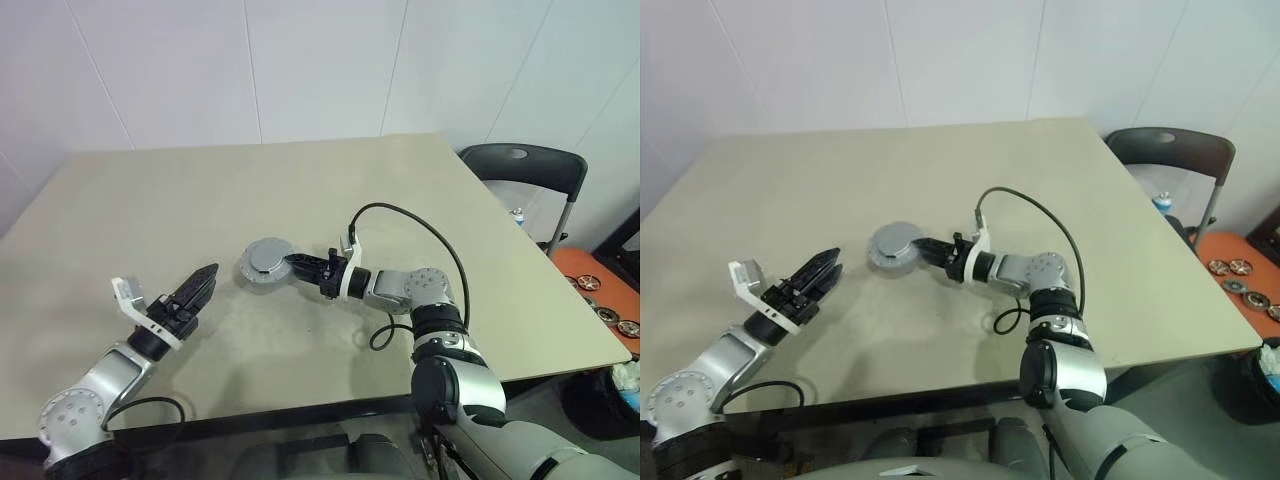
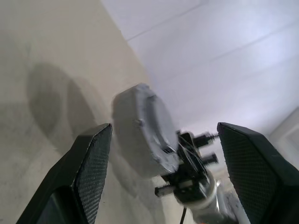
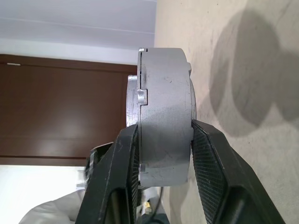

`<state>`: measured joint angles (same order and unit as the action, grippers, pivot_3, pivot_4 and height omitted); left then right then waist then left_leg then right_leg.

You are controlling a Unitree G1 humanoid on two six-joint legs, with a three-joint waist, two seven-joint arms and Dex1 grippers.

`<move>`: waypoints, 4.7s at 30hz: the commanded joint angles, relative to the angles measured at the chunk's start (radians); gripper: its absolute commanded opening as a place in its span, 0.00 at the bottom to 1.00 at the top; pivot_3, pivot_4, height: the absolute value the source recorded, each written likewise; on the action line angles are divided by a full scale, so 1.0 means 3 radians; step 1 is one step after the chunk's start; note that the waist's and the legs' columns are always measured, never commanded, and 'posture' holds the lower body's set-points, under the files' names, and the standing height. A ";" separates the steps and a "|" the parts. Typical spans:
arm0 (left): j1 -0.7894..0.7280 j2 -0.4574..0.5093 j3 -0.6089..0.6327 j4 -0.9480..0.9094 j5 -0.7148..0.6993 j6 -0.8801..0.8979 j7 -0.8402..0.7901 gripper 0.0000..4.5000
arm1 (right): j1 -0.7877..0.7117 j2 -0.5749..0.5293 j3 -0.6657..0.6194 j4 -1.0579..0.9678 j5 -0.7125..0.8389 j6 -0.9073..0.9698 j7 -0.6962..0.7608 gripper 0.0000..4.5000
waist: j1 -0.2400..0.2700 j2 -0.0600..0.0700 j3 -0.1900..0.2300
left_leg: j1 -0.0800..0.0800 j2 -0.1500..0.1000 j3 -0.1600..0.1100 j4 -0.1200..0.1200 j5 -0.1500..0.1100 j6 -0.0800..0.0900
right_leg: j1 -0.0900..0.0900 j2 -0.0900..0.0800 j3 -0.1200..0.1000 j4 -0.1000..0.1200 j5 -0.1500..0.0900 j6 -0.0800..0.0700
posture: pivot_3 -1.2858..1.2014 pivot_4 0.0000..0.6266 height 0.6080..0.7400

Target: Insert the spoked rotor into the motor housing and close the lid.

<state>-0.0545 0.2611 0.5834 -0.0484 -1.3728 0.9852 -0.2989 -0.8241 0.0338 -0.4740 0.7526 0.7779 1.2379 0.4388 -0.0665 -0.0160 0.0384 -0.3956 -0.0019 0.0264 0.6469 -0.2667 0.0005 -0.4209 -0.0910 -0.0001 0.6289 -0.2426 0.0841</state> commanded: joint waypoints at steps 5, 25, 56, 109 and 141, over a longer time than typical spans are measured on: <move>-0.0422 -0.0048 -0.0197 0.0481 0.0271 -0.0305 -0.0179 0.85 | -0.0189 -0.0017 -0.0007 -0.0101 0.0123 0.0026 0.0082 0.29 | -0.0007 -0.0001 -0.0001 | -0.0001 -0.0001 0.0001 0.0000 0.0000 0.0001 | 0.0001 0.0005 -0.0002 -0.0002 0.0001 0.0001 | 0.52 0.00 1.00; -0.0893 -0.0268 -0.0582 0.0829 0.0658 -0.0378 -0.0461 0.85 | -0.0142 0.0027 -0.0033 -0.0326 0.0183 0.0198 0.0056 0.29 | 0.0001 -0.0001 -0.0001 | -0.0009 -0.0002 0.0000 0.0003 0.0001 0.0001 | -0.0005 0.0009 -0.0001 -0.0001 0.0002 0.0003 | 0.52 0.00 1.00; -0.0853 -0.0990 -0.0358 0.0689 -0.0309 0.0015 0.0422 0.52 | -0.0084 0.0010 0.0041 -0.0269 0.0090 0.0078 -0.0030 0.29 | 0.0002 -0.0003 -0.0002 | -0.0009 -0.0002 0.0000 0.0007 0.0002 0.0003 | -0.0002 0.0017 -0.0002 0.0002 0.0003 0.0007 | 0.52 0.00 1.00; -0.0759 -0.0539 -0.0762 0.0634 -0.0093 0.0257 0.0232 0.48 | 0.0024 0.0033 0.0169 -0.0377 0.0030 -0.0005 -0.0020 0.29 | -0.0003 -0.0003 -0.0001 | 0.0016 0.0005 -0.0006 0.0006 0.0001 0.0003 | 0.0026 0.0029 -0.0001 -0.0007 0.0002 0.0006 | 0.52 0.00 1.00; -0.0799 -0.0372 -0.0577 0.0571 -0.0115 0.0085 0.0277 0.48 | 0.0060 -0.0067 0.0337 -0.0371 -0.0106 -0.0200 0.0189 0.56 | 0.0062 -0.0001 0.0000 | 0.0013 0.0004 -0.0007 0.0003 0.0001 0.0002 | 0.0024 0.0024 -0.0001 -0.0014 0.0000 0.0000 | 0.52 0.00 1.00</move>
<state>-0.2529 0.1292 0.3893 0.1731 -1.4050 1.0335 -0.1956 -0.7766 0.0131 -0.3704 0.6403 0.7334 1.1721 0.4981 -0.0480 -0.0163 0.0383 -0.3916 -0.0007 0.0242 0.6476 -0.2665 0.0010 -0.4136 -0.0838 -0.0005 0.6248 -0.2429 0.0839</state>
